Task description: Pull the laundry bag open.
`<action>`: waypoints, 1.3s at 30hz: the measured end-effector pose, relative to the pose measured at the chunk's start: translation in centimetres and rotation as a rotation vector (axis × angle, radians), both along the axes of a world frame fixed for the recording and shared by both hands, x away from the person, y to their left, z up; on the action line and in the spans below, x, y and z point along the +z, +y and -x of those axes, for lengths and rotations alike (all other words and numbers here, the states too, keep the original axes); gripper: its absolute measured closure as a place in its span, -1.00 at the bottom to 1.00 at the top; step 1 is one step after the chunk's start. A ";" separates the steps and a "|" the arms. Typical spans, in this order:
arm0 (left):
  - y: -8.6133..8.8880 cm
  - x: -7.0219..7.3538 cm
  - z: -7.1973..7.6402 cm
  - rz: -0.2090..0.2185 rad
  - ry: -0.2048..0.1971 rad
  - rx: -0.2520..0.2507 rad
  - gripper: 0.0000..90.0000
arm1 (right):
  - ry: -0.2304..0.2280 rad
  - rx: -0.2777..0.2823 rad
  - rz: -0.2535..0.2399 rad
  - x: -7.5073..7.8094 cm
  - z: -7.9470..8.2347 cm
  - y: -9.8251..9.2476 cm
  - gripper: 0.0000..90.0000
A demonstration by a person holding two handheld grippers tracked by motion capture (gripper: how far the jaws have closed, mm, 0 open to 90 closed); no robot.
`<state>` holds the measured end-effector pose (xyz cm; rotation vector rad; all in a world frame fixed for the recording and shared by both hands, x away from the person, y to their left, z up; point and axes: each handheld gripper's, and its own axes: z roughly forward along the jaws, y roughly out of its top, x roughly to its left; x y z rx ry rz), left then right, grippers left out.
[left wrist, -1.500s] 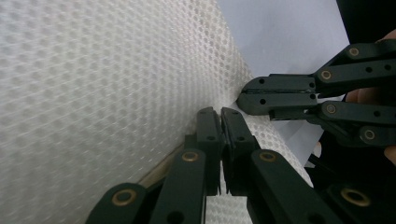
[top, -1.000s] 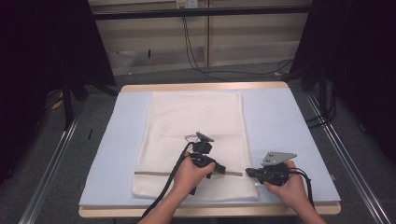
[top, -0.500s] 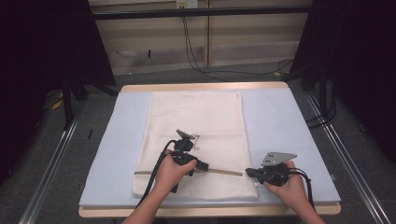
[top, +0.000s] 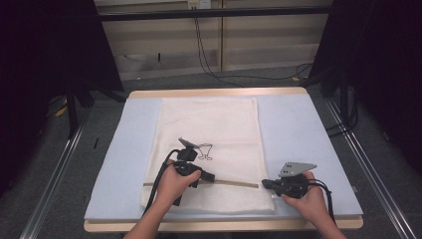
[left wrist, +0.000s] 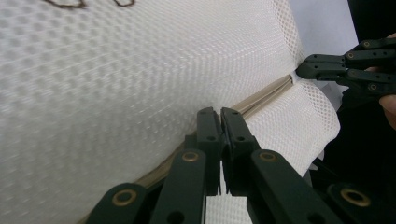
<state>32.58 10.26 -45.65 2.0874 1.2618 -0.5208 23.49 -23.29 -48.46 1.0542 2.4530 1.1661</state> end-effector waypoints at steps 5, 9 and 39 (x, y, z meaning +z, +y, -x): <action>0.5 0.0 0.2 0.015 0.007 0.014 0.94 | 0.002 -0.003 -0.001 0.0 0.0 0.0 1.00; 0.4 0.0 0.2 0.023 0.009 0.022 0.94 | 0.001 -0.004 -0.001 0.0 0.0 0.0 1.00; 2.4 -0.3 0.2 0.037 0.005 0.029 0.94 | 0.005 -0.007 -0.008 0.0 0.0 0.0 1.00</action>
